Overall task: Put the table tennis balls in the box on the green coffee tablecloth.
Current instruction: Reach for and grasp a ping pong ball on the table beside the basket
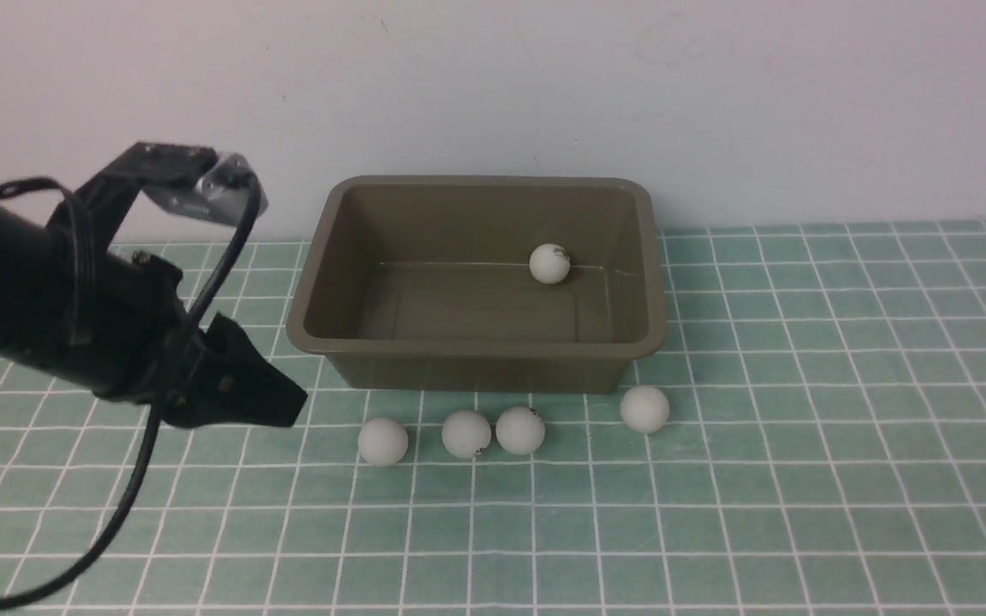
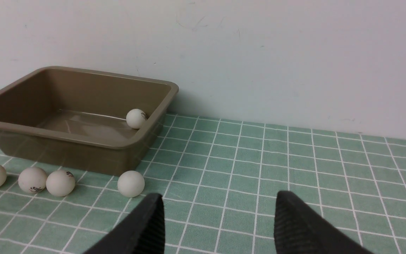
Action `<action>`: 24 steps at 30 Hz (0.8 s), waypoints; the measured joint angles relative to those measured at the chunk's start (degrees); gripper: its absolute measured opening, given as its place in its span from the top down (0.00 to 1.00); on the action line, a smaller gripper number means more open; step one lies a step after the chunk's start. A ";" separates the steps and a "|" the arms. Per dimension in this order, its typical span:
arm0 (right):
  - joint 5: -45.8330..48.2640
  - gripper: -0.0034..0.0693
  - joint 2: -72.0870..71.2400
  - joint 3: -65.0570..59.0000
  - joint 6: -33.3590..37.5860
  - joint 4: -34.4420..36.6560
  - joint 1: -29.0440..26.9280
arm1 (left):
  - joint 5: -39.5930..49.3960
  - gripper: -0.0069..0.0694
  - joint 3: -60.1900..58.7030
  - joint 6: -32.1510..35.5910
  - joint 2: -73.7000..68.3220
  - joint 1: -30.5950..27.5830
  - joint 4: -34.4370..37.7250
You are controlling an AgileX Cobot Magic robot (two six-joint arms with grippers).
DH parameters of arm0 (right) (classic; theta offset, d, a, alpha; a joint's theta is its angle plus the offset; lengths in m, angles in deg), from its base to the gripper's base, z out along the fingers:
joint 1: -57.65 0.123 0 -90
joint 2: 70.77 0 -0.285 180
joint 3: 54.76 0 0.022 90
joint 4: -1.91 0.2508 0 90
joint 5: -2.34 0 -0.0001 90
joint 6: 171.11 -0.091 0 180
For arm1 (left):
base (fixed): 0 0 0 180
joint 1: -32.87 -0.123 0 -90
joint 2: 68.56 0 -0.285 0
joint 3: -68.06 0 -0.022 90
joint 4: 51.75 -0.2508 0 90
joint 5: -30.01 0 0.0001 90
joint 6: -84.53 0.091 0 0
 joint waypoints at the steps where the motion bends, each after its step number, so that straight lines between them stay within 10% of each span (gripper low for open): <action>1: 0.00 0.42 0.00 0.00 0.00 0.00 0.00 | -1.03 0.39 -1.20 0.27 0.19 0.28 0.31; 24: -0.39 0.42 0.00 0.00 -0.05 0.25 0.00 | -43.50 0.39 -8.24 0.97 -15.78 17.86 5.69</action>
